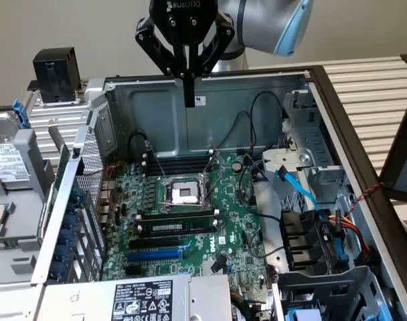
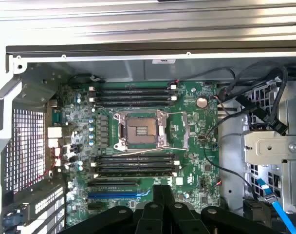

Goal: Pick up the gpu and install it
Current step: 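Reach for the gpu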

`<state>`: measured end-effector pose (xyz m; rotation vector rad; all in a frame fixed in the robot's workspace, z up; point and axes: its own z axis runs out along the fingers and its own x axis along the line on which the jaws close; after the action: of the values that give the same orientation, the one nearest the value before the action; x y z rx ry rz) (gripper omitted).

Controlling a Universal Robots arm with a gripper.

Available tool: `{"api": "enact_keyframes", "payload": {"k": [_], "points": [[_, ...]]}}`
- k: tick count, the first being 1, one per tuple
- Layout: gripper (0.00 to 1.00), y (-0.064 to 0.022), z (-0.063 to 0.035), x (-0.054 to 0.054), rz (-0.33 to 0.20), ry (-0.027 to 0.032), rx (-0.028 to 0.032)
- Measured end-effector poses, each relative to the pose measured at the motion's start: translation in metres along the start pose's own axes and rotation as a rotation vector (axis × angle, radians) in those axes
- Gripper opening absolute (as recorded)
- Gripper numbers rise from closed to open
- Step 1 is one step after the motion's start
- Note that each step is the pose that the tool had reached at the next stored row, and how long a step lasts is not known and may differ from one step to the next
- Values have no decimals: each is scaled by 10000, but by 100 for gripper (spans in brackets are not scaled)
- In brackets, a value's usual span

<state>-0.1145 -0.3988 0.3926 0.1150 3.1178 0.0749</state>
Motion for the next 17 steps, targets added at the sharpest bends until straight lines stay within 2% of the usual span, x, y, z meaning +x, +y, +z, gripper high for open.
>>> {"api": "enact_keyframes", "payload": {"k": [13, 17], "points": [[11, 0, 0, 5, 0, -1, 0], [11, -12, -3, 170, 1, -1, 0]]}}
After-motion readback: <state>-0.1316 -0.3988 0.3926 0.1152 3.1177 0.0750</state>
